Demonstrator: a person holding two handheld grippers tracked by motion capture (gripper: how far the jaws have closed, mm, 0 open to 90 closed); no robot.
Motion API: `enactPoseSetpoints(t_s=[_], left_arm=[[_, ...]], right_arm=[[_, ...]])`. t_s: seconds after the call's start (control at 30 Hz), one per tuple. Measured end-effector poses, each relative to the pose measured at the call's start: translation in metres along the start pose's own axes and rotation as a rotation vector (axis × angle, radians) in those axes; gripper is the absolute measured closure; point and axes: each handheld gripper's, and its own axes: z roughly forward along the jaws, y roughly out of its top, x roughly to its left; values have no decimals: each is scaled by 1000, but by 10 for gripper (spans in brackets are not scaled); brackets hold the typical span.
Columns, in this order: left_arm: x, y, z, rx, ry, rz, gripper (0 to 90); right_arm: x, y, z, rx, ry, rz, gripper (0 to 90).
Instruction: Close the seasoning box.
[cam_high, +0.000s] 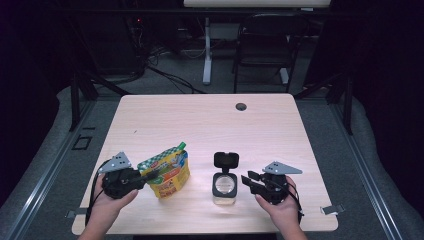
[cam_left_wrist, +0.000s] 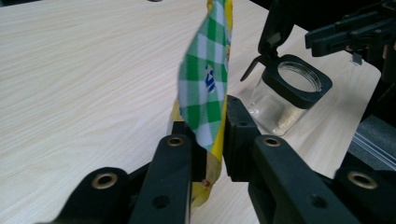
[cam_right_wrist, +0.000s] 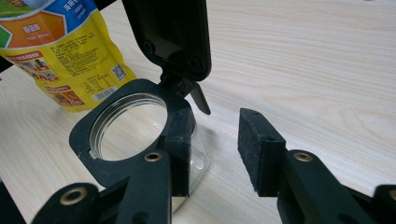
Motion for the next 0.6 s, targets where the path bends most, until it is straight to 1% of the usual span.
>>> enactPoseSetpoints(t_s=[0.13, 0.23, 0.27, 0.4, 0.43, 0.53, 0.6], left_arm=[[3, -2, 1, -2, 10, -14, 692], [4, -3, 4, 8, -5, -36, 631], [5, -3, 5, 15, -6, -31, 614], [5, -4, 7, 9, 5, -41, 573], [6, -4, 8, 9, 0, -44, 563], [7, -4, 10, -1, -1, -72, 546], [8, -4, 10, 2, 1, -82, 543]], right_arm=[[0, 0, 1, 1, 0, 0, 652], [0, 0, 1, 1, 0, 1, 650], [0, 0, 1, 1, 2, 2, 649], [-1, -1, 1, 6, 2, -4, 647], [-1, -1, 0, 4, 1, -3, 647], [-2, -1, -1, -3, -1, 6, 645], [-2, -1, -1, -4, -1, 7, 644]])
